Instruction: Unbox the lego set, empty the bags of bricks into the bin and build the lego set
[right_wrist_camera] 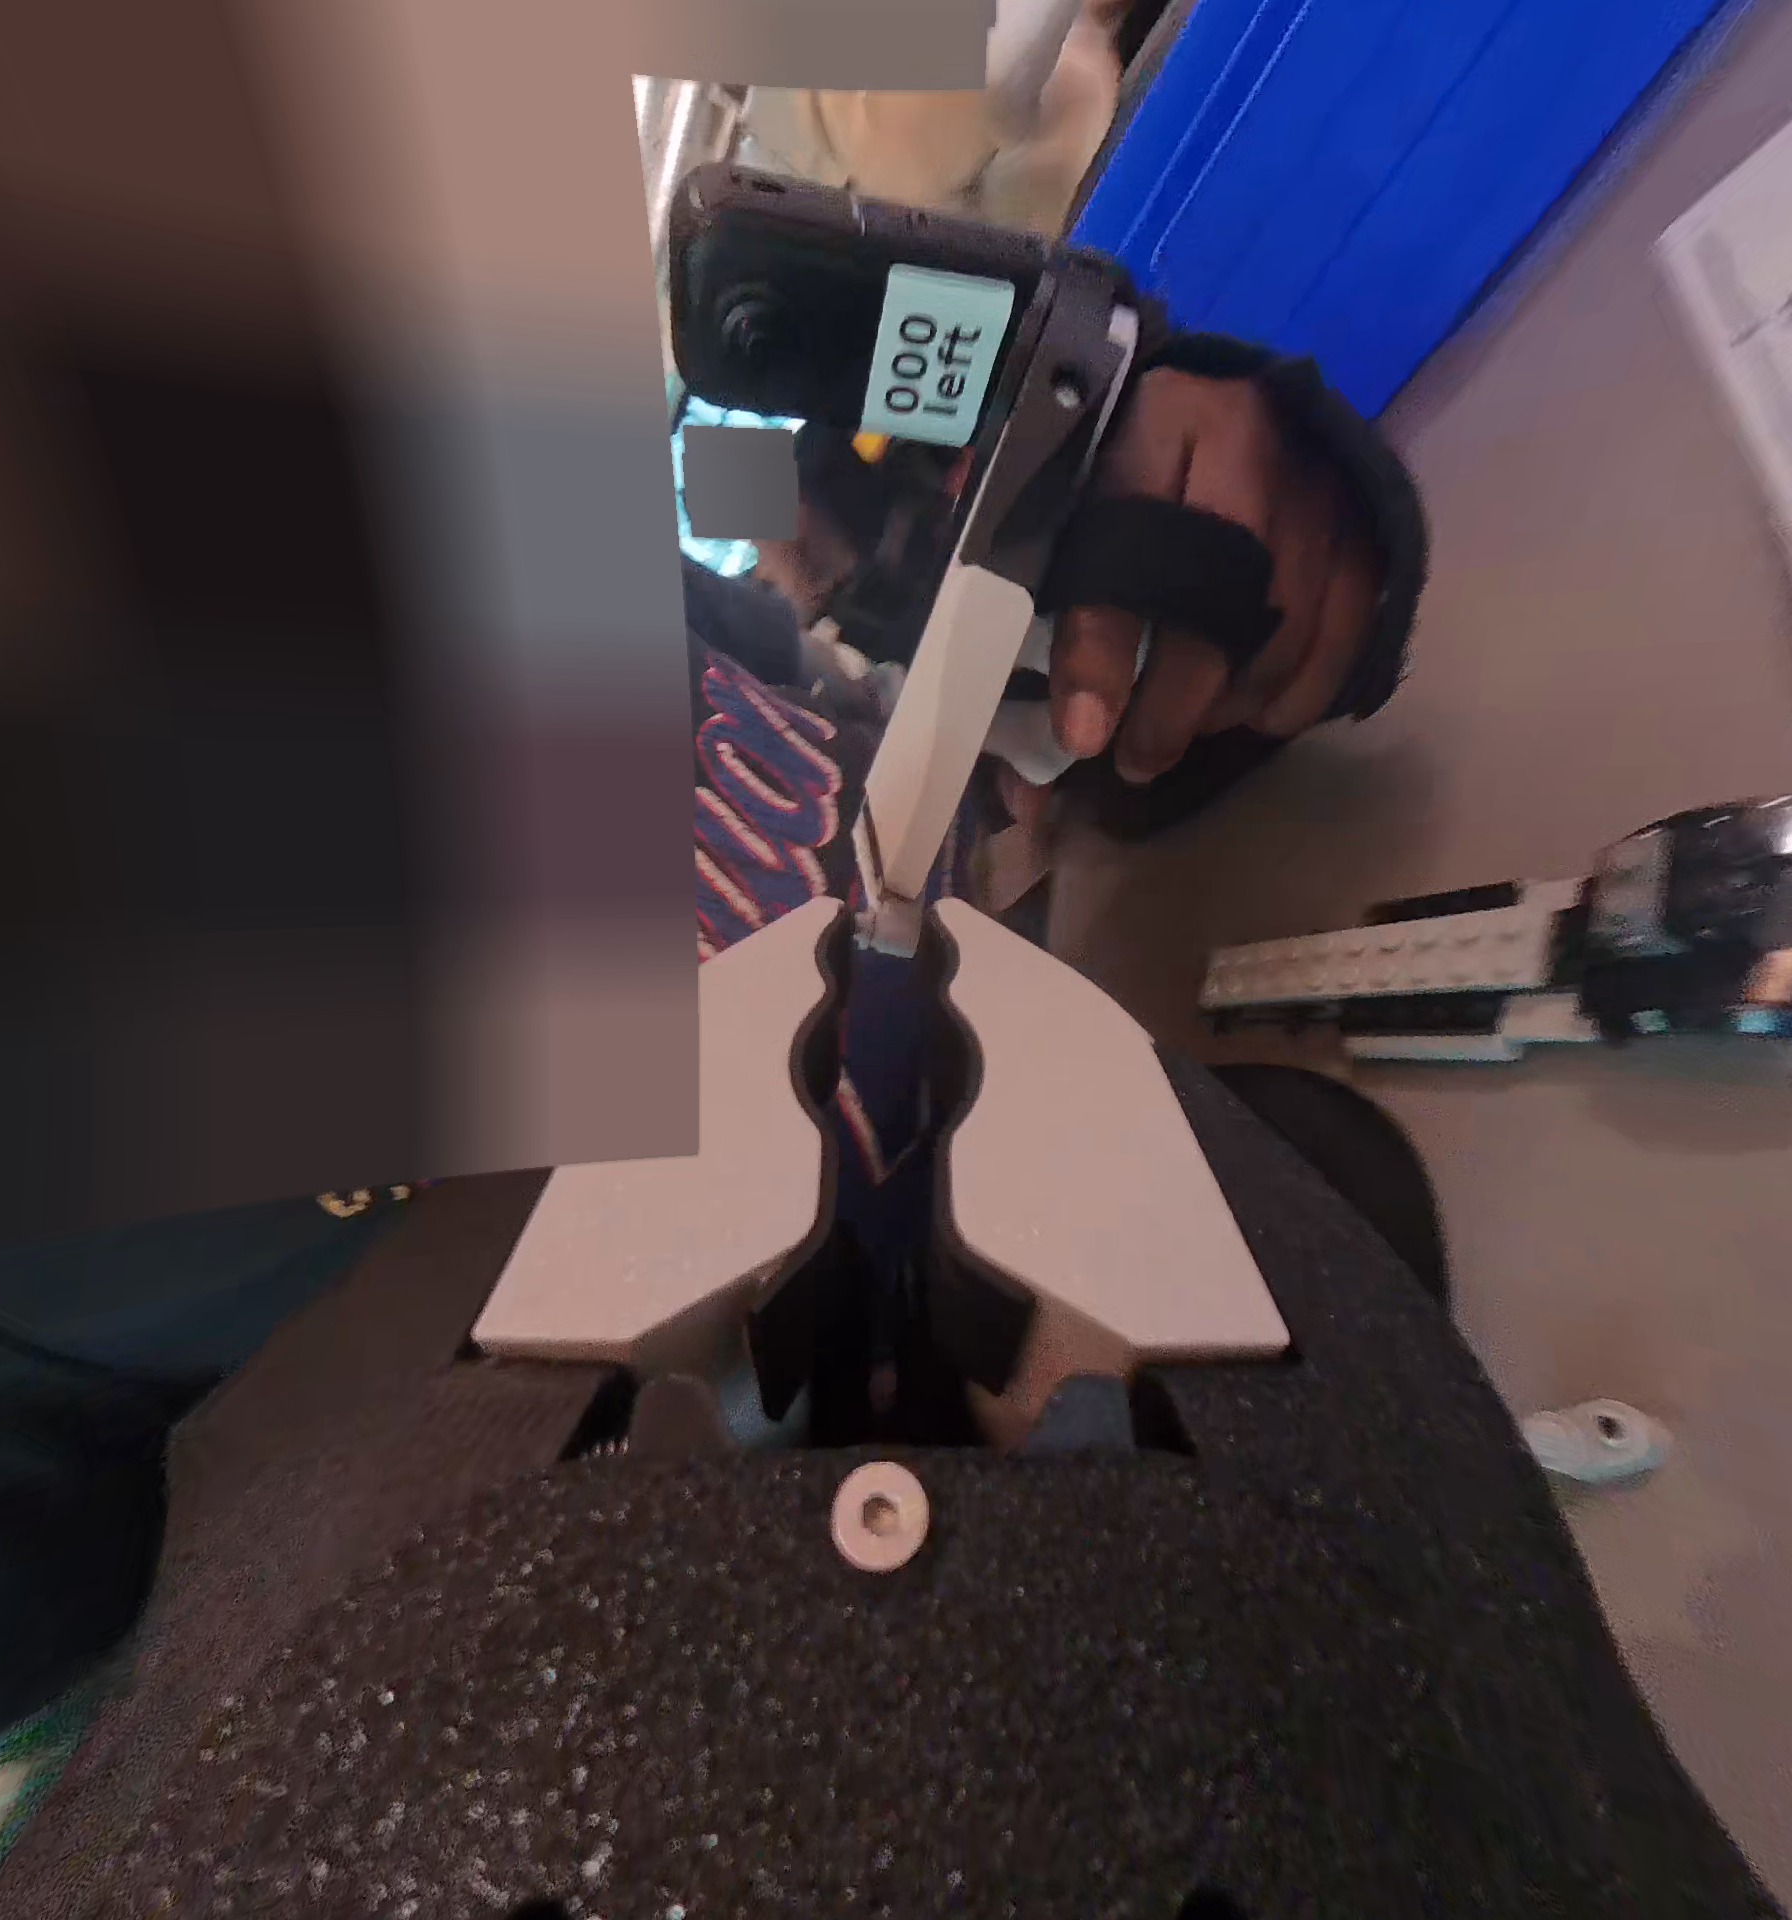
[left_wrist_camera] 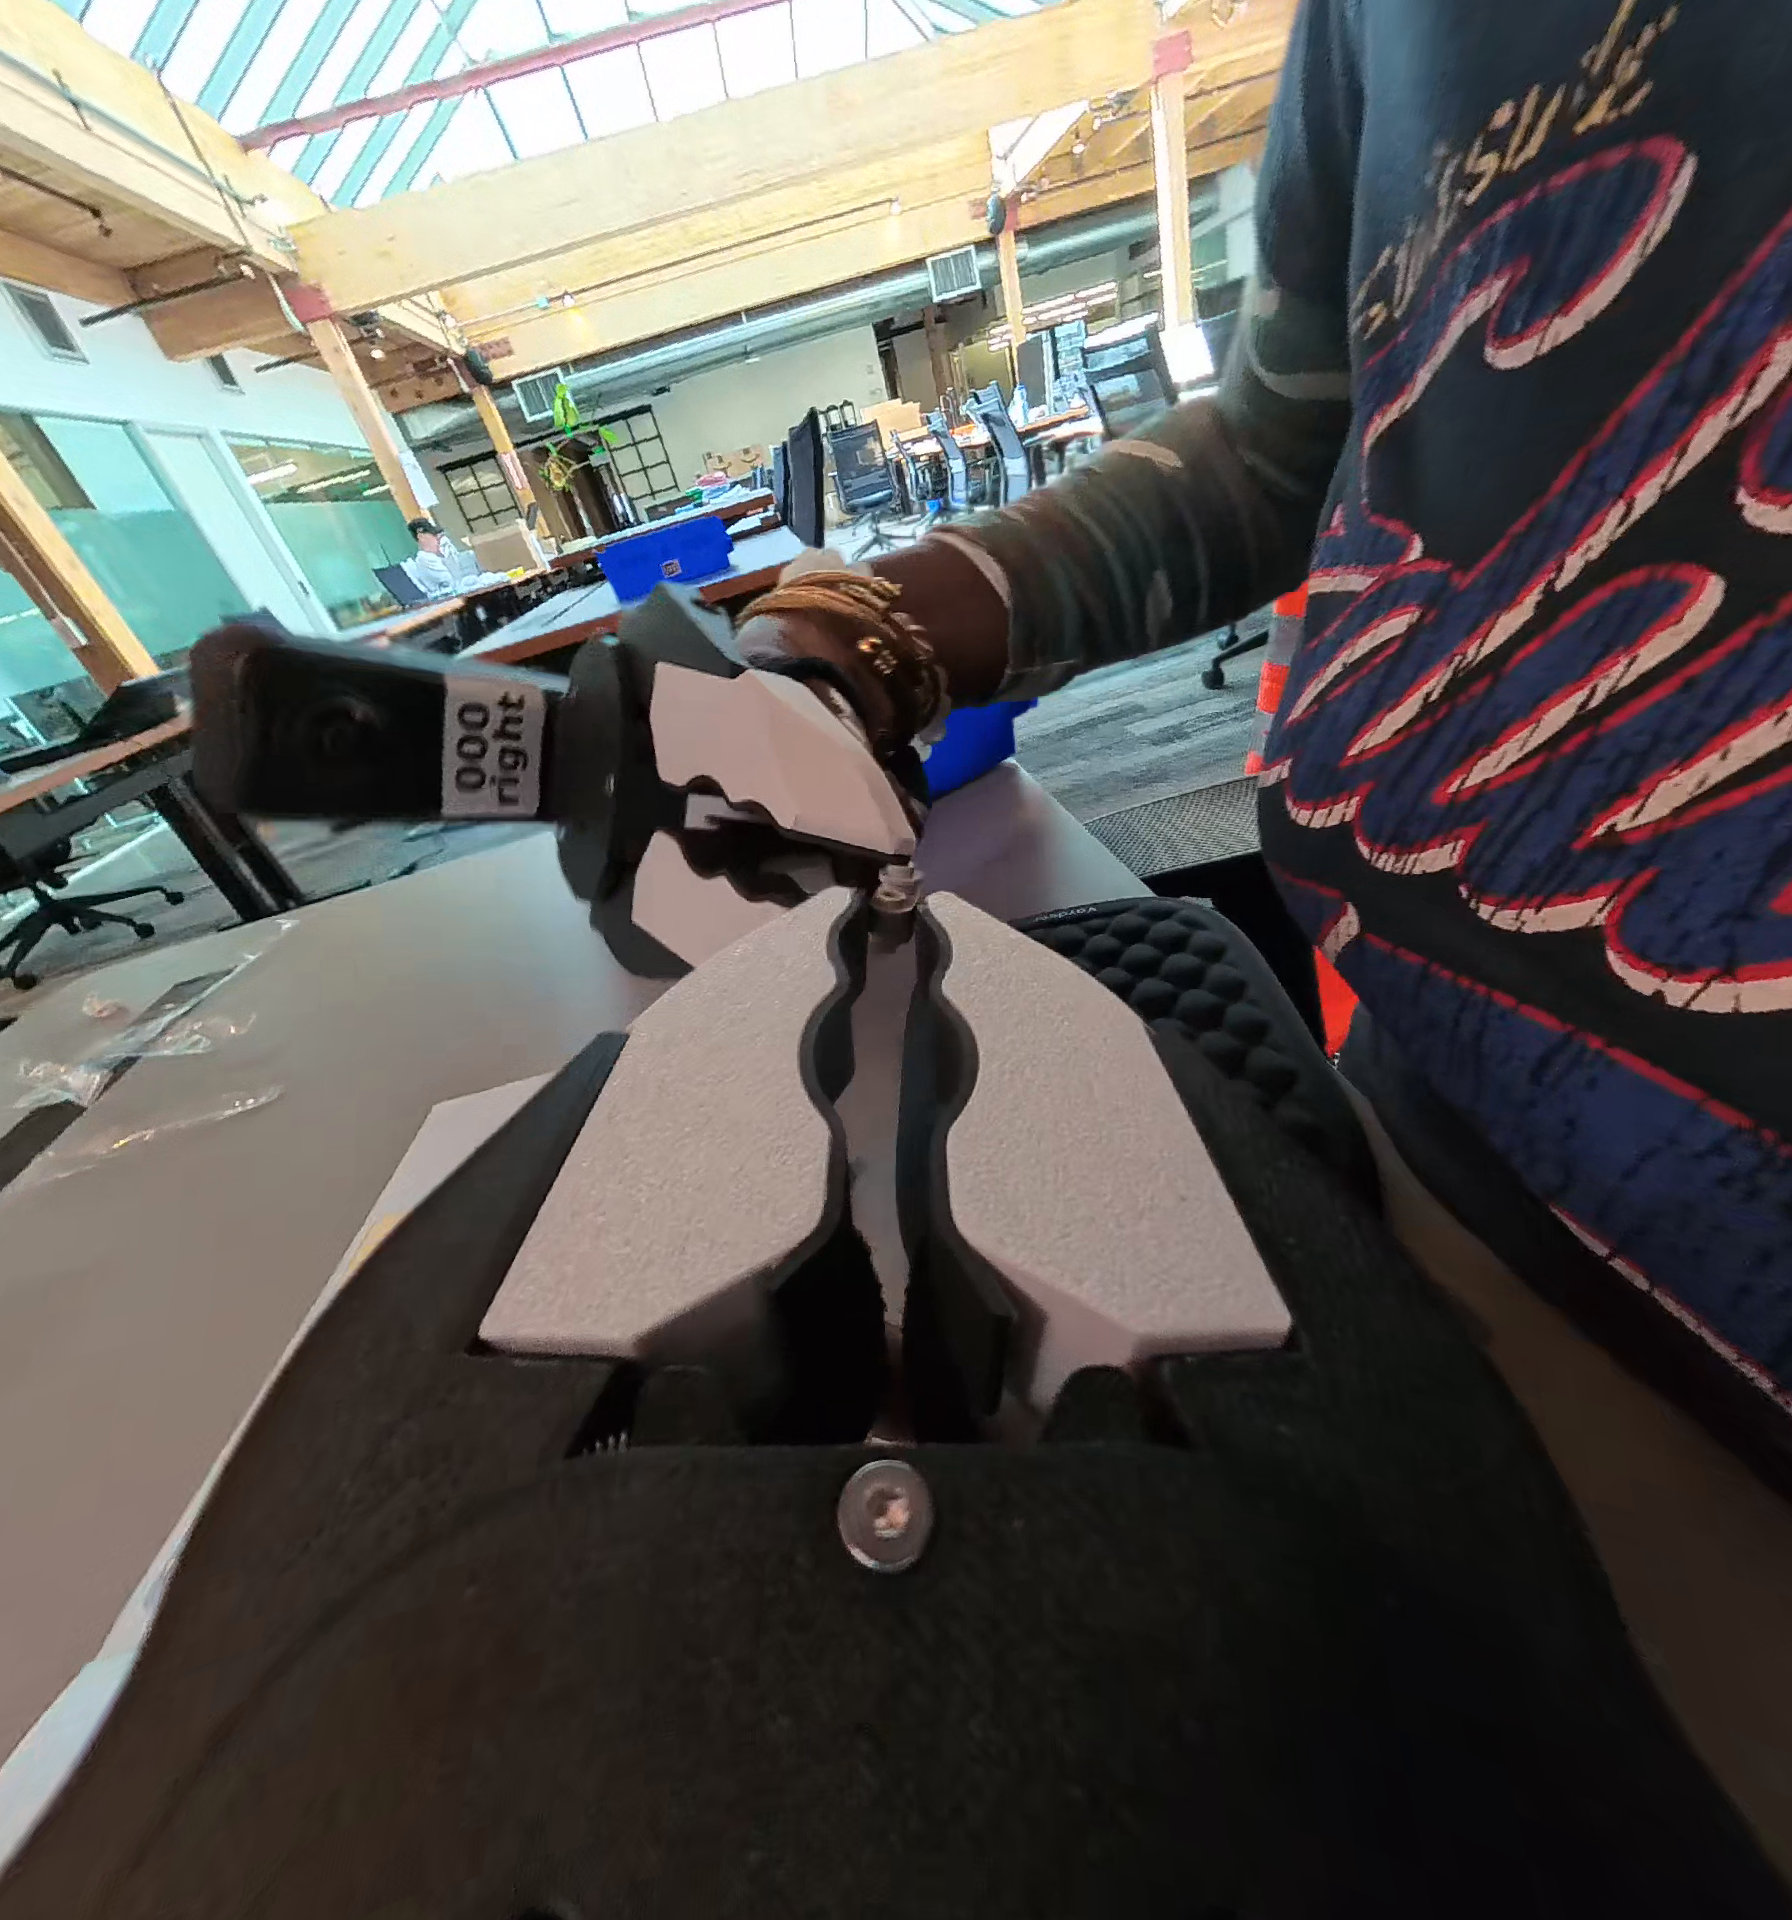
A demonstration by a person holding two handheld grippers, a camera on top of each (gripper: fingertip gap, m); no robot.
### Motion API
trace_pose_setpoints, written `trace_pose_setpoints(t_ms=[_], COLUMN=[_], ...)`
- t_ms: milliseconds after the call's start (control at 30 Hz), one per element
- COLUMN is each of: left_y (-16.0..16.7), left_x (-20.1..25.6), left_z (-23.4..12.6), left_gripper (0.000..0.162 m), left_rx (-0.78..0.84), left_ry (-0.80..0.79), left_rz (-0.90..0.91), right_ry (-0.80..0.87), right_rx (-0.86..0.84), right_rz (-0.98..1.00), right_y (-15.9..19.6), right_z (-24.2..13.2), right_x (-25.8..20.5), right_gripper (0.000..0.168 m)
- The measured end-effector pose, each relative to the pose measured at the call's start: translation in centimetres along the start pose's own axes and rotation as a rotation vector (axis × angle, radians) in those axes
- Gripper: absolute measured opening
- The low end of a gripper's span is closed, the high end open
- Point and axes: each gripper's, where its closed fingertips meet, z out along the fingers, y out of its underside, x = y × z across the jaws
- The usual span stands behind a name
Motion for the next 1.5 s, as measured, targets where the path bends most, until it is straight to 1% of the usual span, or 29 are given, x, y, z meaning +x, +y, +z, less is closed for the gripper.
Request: trace_pose_setpoints(t_ms=[33,100,167,267,333,400,533,600,667,733,867,1000,1100,1233,1500], left_y=[0.1,0.0,0.1,0.3,0.6,0.8,1.3,1.6,1.9,2.2,2.5,2.8,2.9,3.0,3.5], left_x=[-0.4,-1.4,-2.4,-3.4,-3.7,-3.7,-3.5,-3.4,-3.3,-3.2,-3.0,-2.8,-2.5,-2.3,-1.7], left_z=[-0.1,-0.4,-0.9,-1.5,-1.6,-1.6,-1.4,-1.2,-1.2,-1.1,-1.0,-0.9,-0.7,-0.6,-0.6], left_gripper=[0.008,0.008,0.008,0.008,0.008,0.008,0.008,0.008,0.008,0.008,0.008,0.008,0.008,0.008,0.008], left_rx=[-0.003,0.007,0.011,0.018,0.019,0.018,-0.006,-0.025,-0.040,-0.059,-0.072,-0.089,-0.093,-0.101,-0.140], left_ry=[-0.021,-0.079,-0.122,-0.167,-0.173,-0.167,-0.150,-0.142,-0.138,-0.137,-0.122,-0.112,-0.094,-0.080,-0.039], left_rz=[-0.015,-0.054,-0.100,-0.162,-0.198,-0.222,-0.240,-0.241,-0.242,-0.241,-0.244,-0.246,-0.246,-0.251,-0.274], right_ry=[0.057,0.221,0.400,0.611,0.699,0.731,0.776,0.806,0.801,0.801,0.817,0.839,0.840,0.845,0.811], right_rx=[0.040,0.124,0.200,0.283,0.279,0.246,0.205,0.182,0.165,0.168,0.133,0.128,0.107,0.073,0.075], right_rz=[-0.063,-0.230,-0.440,-0.712,-0.815,-0.866,-0.900,-0.887,-0.876,-0.879,-0.895,-0.897,-0.910,-0.919,-0.887], right_y=[-0.4,-1.4,-2.3,-2.9,-2.6,-2.0,-1.5,-1.5,-1.4,-1.5,-1.4,-1.2,-1.0,-0.7,-0.1], right_z=[-0.3,-1.3,-2.6,-3.3,-3.0,-2.3,-1.8,-2.0,-1.9,-1.9,-1.7,-1.7,-1.5,-1.5,-1.3], right_x=[0.3,1.2,1.4,0.9,0.9,1.1,2.0,2.8,3.1,3.1,3.7,4.1,4.2,4.2,4.5], right_gripper=[0.017,0.028,0.033,0.032,0.030,0.024,0.011,0.013,0.018,0.019,0.009,0.016,0.008,0.008,0.007])
